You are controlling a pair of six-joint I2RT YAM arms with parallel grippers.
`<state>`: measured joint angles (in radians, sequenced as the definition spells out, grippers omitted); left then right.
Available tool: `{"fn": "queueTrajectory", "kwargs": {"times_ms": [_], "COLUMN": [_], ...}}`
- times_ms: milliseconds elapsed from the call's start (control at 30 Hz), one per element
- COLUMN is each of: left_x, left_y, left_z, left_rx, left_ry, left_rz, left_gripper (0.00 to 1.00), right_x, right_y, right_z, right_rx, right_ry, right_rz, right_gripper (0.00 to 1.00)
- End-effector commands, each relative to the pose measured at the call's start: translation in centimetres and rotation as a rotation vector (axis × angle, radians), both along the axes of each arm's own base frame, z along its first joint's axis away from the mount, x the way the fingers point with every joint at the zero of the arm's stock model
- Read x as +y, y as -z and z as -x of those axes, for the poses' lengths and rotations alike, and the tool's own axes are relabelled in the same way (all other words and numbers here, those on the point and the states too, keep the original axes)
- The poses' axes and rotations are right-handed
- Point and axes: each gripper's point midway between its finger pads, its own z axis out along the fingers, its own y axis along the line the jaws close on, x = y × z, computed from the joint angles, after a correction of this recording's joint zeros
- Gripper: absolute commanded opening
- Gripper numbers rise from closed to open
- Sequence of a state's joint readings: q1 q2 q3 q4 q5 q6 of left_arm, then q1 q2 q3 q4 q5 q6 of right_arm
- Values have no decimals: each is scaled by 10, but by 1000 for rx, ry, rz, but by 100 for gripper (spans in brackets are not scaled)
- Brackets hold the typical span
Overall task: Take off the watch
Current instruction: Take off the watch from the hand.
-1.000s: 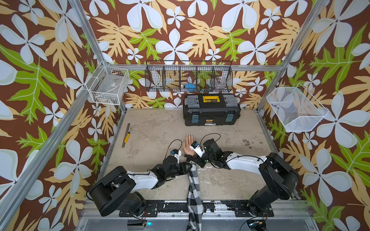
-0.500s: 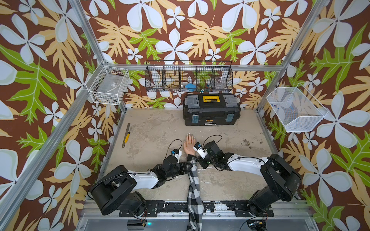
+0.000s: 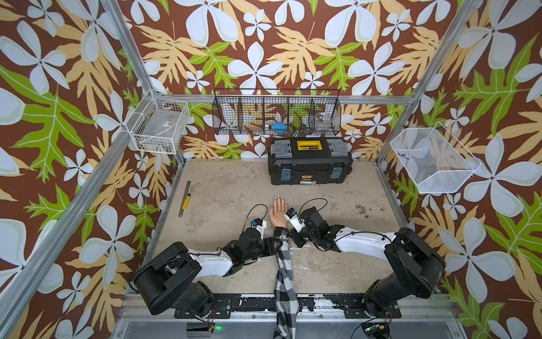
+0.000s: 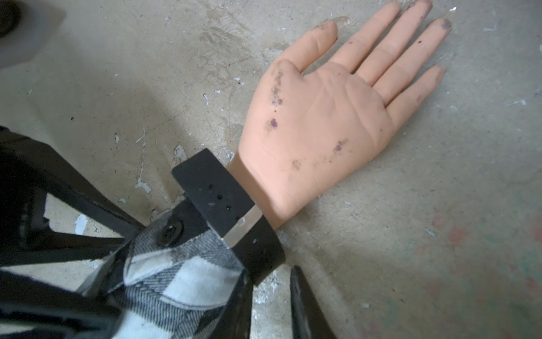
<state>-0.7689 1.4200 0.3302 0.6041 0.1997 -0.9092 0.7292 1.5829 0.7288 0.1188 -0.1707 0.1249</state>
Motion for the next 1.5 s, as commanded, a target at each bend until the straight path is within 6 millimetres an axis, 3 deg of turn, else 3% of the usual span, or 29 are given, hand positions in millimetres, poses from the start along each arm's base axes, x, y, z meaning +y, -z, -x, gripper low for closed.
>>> {"fn": "queueTrajectory", "kwargs": {"times_ms": [0,400,567,700,967,1367,1467], "left_x": [10,12,11,10,9,10,10], "left_y": [15,15,14,13,12,11,10], "left_z": [3,4,4,3,2,2,2], "left_rx": [35,34,34,32,29,26,24], "left_ry": [-20,-23,-24,-26,-27,-29,-29], "left_rz": [-65,-63,-58,-51,-48,-46,-43], "left_gripper": [46,46,46,46,46,46,46], "right_x": [1,25,22,17,2,-35,-35], "right_y": [-5,-7,-4,-3,10,21,26], "right_z": [-10,-3,-7,-6,2,-8,-4], "right_rx": [-31,-123,-123,-125,-93,-31,4], "right_ry": [50,38,61,72,107,344,340], "right_rz": [-2,82,109,123,155,197,172], "right_gripper": [25,26,13,0,0,0,0]}}
